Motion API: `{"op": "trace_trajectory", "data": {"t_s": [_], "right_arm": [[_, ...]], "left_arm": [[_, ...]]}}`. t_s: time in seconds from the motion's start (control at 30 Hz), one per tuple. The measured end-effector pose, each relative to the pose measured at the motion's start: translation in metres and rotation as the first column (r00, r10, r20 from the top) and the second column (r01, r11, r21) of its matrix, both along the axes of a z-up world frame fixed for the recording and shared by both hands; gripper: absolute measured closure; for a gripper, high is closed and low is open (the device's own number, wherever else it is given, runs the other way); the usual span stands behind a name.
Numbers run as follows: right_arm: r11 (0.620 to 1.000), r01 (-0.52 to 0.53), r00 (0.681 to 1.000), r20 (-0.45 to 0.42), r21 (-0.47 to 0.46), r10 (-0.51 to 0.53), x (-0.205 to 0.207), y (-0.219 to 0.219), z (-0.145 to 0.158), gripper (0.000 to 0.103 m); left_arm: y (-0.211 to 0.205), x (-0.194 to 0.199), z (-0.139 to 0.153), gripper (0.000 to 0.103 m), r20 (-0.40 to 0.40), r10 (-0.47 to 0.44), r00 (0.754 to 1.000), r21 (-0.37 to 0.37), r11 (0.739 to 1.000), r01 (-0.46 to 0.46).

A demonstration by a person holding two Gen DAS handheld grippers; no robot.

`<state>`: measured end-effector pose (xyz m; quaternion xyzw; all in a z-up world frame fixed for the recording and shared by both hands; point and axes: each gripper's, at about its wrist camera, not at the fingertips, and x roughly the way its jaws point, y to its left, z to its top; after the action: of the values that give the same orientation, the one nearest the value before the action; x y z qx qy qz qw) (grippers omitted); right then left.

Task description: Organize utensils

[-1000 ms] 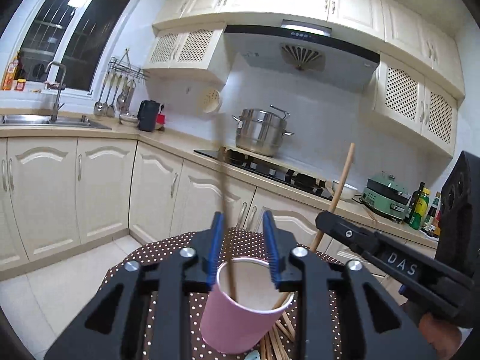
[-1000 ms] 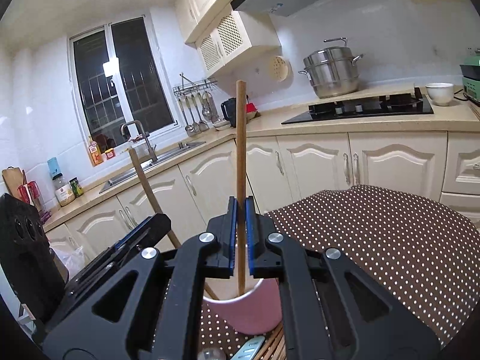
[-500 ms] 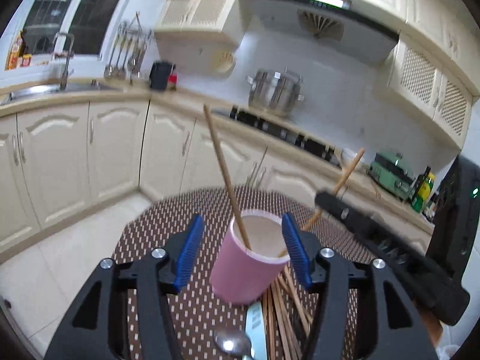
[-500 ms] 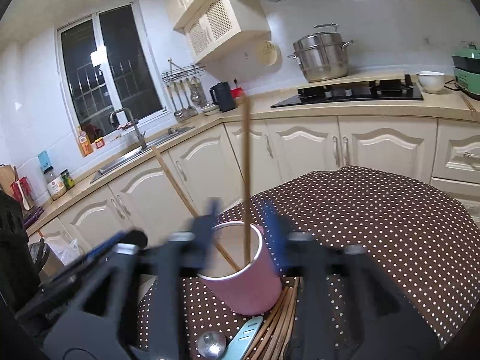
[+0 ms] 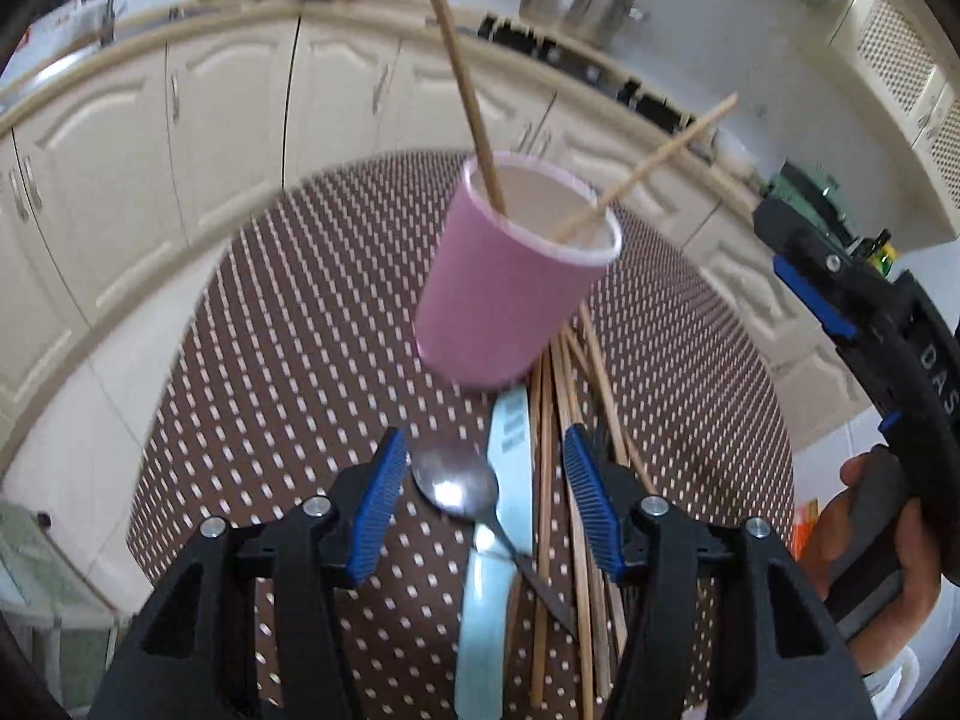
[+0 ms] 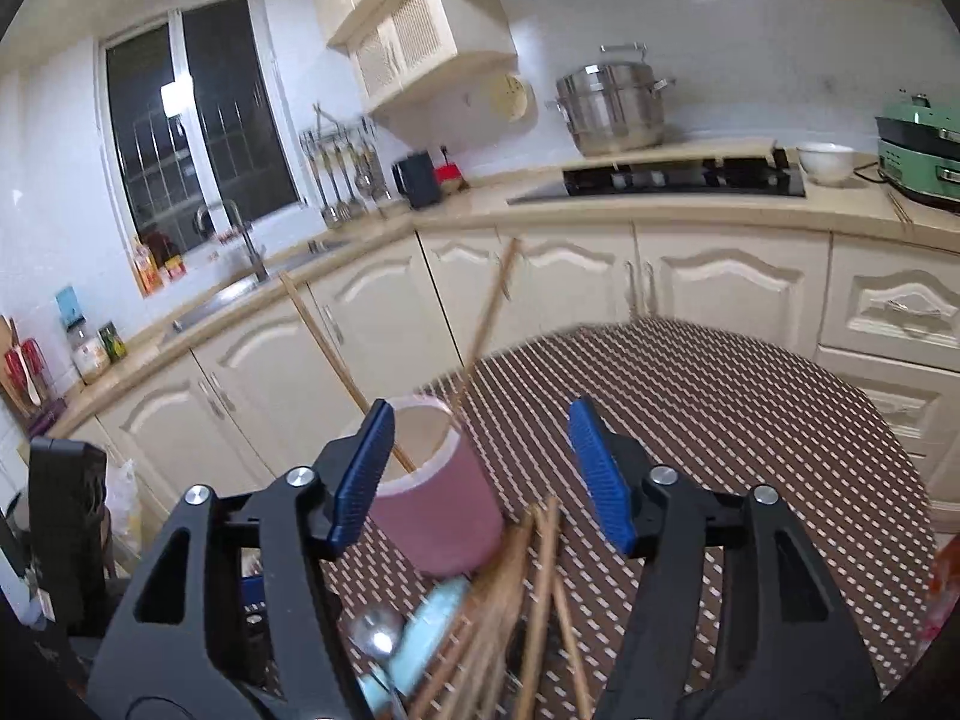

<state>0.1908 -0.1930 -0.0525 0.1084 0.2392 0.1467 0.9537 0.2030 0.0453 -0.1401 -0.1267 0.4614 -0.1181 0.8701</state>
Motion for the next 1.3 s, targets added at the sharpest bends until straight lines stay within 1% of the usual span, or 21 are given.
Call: {"op": "trace_trajectory", "data": {"t_s": [0.07, 0.17, 0.23, 0.27, 0.3, 0.33, 0.37, 0.43, 0.47, 0.57, 0.73, 0.9, 1.03, 1.07, 1.13, 1.23, 1.3], "right_arm": [[1.0, -0.003, 0.999, -0.039, -0.022, 0.002, -0.001, -0.006, -0.008, 0.042], [0.998, -0.01, 0.992, -0.13, -0.067, 0.002, 0.0, -0.016, -0.027, 0.042], [0.997, -0.016, 0.98, -0.197, -0.077, 0.001, 0.002, -0.023, -0.041, 0.042], [0.996, -0.02, 0.975, -0.22, -0.083, 0.001, 0.001, -0.023, -0.047, 0.042], [0.995, -0.026, 0.965, -0.261, -0.099, -0.001, 0.003, -0.027, -0.055, 0.042], [0.994, -0.032, 0.96, -0.281, -0.106, 0.001, 0.002, -0.027, -0.06, 0.042], [0.993, -0.044, 0.953, -0.303, -0.111, 0.008, 0.002, -0.028, -0.065, 0.042], [0.99, -0.066, 0.942, -0.336, -0.123, 0.021, 0.0, -0.031, -0.074, 0.042], [0.989, -0.072, 0.938, -0.345, -0.127, 0.024, -0.001, -0.032, -0.077, 0.042], [0.989, -0.084, 0.929, -0.37, -0.122, 0.033, -0.005, -0.036, -0.082, 0.042], [0.988, -0.098, 0.922, -0.384, -0.12, 0.045, -0.012, -0.043, -0.084, 0.042], [0.988, -0.111, 0.918, -0.391, -0.11, 0.06, -0.019, -0.05, -0.084, 0.042], [0.987, -0.123, 0.916, -0.394, -0.108, 0.071, -0.016, -0.043, -0.08, 0.042], [0.986, -0.125, 0.916, -0.396, -0.109, 0.072, -0.017, -0.043, -0.08, 0.042], [0.986, -0.128, 0.914, -0.4, -0.11, 0.074, -0.016, -0.041, -0.08, 0.042], [0.984, -0.133, 0.911, -0.405, -0.116, 0.075, -0.014, -0.037, -0.079, 0.042], [0.982, -0.145, 0.906, -0.414, -0.122, 0.082, -0.013, -0.035, -0.08, 0.042]], "left_arm": [[-0.003, 0.0, -0.008, 0.049, -0.035, 0.002, 0.999, 0.011, 1.0, -0.002], [-0.005, 0.0, -0.019, 0.049, -0.075, 0.012, 0.997, 0.017, 1.0, -0.01], [-0.006, 0.0, -0.025, 0.049, -0.091, 0.013, 0.996, 0.019, 1.0, -0.011], [-0.005, 0.0, -0.027, 0.049, -0.095, 0.008, 0.995, 0.007, 1.0, -0.007], [-0.009, 0.001, -0.028, 0.05, -0.102, 0.006, 0.995, 0.002, 1.0, -0.006], [-0.009, 0.001, -0.031, 0.059, -0.112, 0.007, 0.994, -0.001, 1.0, -0.007], [-0.01, 0.0, -0.033, 0.065, -0.127, 0.004, 0.992, -0.01, 1.0, -0.006], [-0.014, -0.002, -0.036, 0.068, -0.132, -0.005, 0.991, -0.006, 1.0, 0.004], [-0.016, -0.003, -0.037, 0.071, -0.13, -0.005, 0.991, 0.005, 1.0, 0.006], [-0.019, 0.0, -0.039, 0.077, -0.146, 0.001, 0.989, 0.009, 1.0, 0.001], [-0.018, 0.0, -0.042, 0.077, -0.179, 0.025, 0.983, 0.013, 1.0, -0.023], [-0.018, -0.005, -0.04, 0.077, -0.175, 0.032, 0.984, 0.032, 0.999, -0.027], [-0.025, 0.001, -0.044, 0.077, -0.183, 0.032, 0.983, 0.043, 0.999, -0.024], [-0.024, 0.003, -0.046, 0.081, -0.191, 0.036, 0.981, 0.04, 0.999, -0.029], [-0.024, 0.004, -0.05, 0.084, -0.196, 0.035, 0.98, 0.017, 0.999, -0.032], [-0.02, 0.001, -0.049, 0.095, -0.184, 0.04, 0.982, 0.011, 0.999, -0.038], [-0.018, 0.0, -0.048, 0.097, -0.172, 0.035, 0.985, 0.005, 0.999, -0.034]]}}
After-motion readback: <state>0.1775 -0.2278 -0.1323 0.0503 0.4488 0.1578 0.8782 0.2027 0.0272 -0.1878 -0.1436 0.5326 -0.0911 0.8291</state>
